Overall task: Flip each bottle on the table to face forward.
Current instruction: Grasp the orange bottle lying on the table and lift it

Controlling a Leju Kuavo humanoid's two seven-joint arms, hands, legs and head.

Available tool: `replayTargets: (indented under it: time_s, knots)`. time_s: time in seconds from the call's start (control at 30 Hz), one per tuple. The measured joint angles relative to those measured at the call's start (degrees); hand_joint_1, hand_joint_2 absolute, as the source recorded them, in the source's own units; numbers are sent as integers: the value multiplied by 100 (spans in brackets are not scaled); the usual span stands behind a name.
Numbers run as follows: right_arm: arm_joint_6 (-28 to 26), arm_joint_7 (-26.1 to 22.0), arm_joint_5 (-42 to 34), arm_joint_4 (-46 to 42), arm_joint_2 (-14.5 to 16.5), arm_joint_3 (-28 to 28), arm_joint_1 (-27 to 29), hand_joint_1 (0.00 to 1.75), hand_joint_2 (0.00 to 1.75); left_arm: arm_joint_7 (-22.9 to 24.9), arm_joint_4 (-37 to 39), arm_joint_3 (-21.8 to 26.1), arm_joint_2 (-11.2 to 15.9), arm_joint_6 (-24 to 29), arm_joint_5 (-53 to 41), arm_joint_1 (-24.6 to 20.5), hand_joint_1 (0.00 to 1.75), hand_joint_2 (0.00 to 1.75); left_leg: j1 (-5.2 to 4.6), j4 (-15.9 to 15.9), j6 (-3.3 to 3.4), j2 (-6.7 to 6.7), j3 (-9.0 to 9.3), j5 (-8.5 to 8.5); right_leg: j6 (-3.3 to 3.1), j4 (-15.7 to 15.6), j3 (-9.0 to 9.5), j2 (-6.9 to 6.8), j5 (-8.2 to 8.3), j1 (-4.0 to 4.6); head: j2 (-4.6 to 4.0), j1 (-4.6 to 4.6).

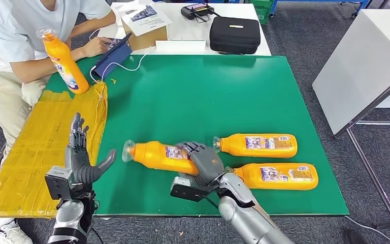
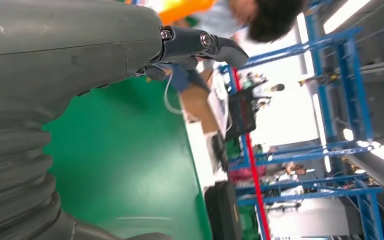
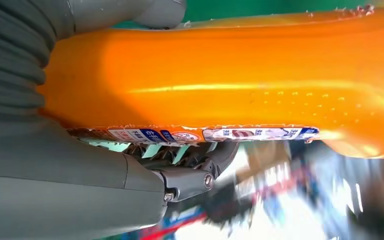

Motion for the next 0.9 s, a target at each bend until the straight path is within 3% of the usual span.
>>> replayTargets:
  time_s: [0.2, 0.47, 0.6, 0.9]
  knots:
    - [-548, -644, -1316, -1513, 216, -957, 660, 175, 175, 361, 88, -451, 18, -551, -197, 6, 0, 175, -2, -1, -2, -2, -18, -5, -2, -1, -13, 0, -4, -1, 0, 2]
    - [-602, -1018, -1882, -2241, 407, -1585, 1014, 171, 175, 589, 93, -1171, 57, -1252, -92, 9, 0, 175, -3, 0, -2, 0, -19, -6, 0, -2, -17, 1, -2, -1, 0, 0]
    - [-329, -1065, -1860, -2279, 441, -1646, 1037, 171, 175, 756, 95, -1539, 50, -1921, 717, -23, 0, 175, -2, 0, -3, 5, -19, -7, -1, -1, -19, 3, -2, 0, 0, 0]
    - [174, -1068, -1447, -1987, 458, -1498, 984, 171, 175, 950, 93, -1911, 50, -2179, 1333, -171, 0, 175, -1, -1, -3, 3, -20, -7, -1, -1, -16, 2, -4, 0, 0, 1]
